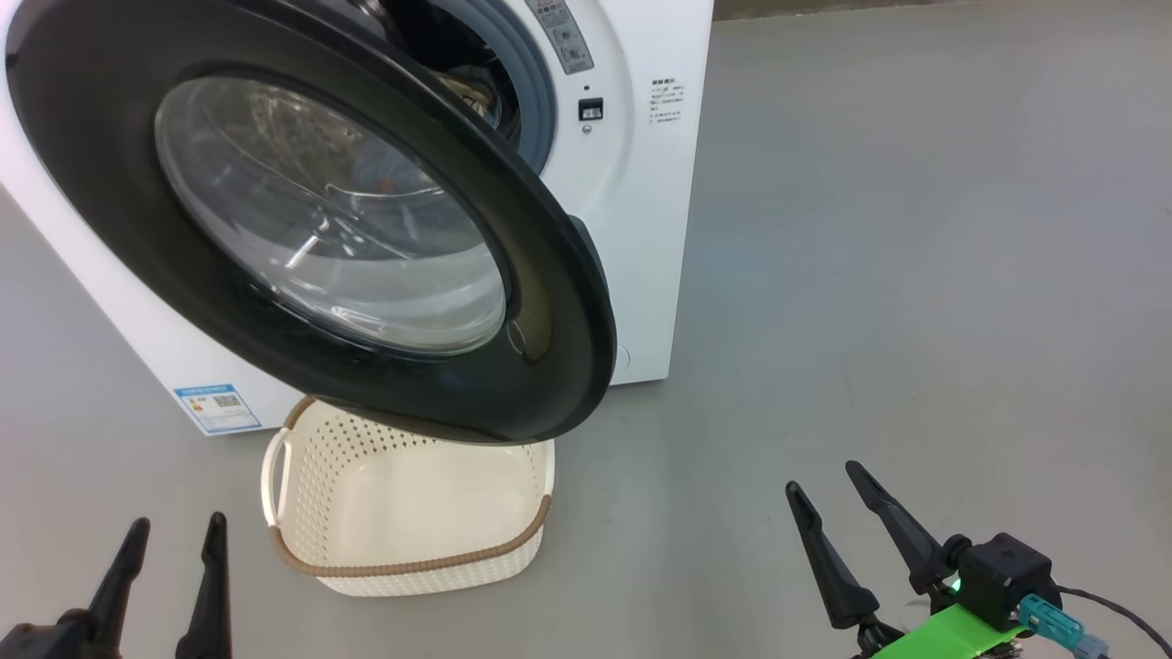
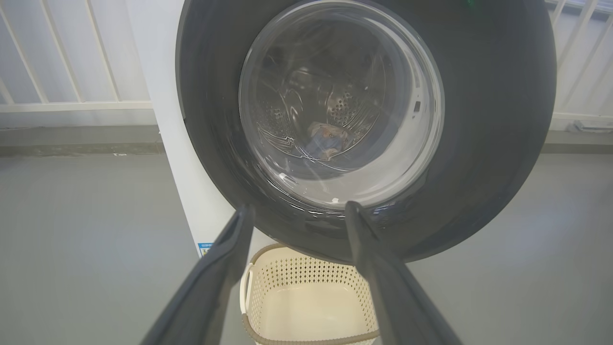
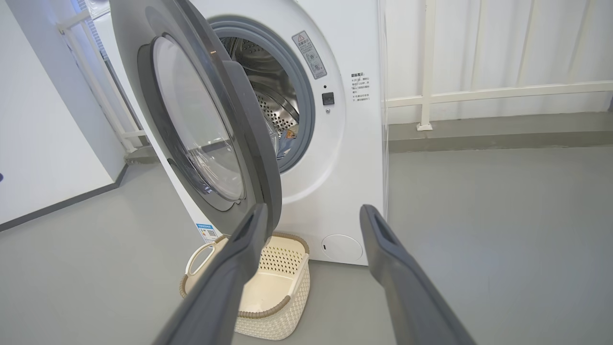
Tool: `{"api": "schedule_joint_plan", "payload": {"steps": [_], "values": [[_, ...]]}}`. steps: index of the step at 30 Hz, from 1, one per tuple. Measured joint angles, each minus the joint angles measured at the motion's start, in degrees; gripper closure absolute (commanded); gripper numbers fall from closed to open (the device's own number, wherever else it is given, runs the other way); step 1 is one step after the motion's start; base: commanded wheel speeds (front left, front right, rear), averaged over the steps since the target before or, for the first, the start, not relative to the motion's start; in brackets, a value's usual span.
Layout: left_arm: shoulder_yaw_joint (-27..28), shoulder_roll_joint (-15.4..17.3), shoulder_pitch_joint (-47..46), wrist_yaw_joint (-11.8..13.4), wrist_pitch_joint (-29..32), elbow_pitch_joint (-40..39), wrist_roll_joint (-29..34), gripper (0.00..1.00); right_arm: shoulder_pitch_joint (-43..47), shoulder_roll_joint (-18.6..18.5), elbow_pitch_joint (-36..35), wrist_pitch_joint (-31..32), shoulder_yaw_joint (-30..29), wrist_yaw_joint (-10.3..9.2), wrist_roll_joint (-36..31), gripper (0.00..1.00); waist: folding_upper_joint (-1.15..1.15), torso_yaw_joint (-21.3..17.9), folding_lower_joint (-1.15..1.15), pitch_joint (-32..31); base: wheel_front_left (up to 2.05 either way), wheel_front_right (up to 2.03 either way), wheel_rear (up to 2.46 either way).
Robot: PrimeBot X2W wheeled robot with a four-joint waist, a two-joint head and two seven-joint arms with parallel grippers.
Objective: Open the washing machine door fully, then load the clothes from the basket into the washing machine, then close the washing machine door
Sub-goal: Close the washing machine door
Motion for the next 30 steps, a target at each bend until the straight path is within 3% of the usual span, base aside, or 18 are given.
{"api": "schedule_joint_plan", "payload": {"steps": [10,30], "values": [[2.7,-4.7,1.7,0.3,0.0,1.3,2.8,0.0,0.0,0.1,-0.3,0.0,-0.1,0.0,0.0,0.0,0.0,-0.5,0.0,0.8,0.0,0.0,0.0],[6.5,-9.5,3.5,-3.2,-0.4,1.8,7.6,0.0,-0.1,0.1,-0.4,0.0,-0.3,-0.01,-0.1,0.0,0.0,-0.4,0.0,1.6,0.0,0.0,0.0]]}}
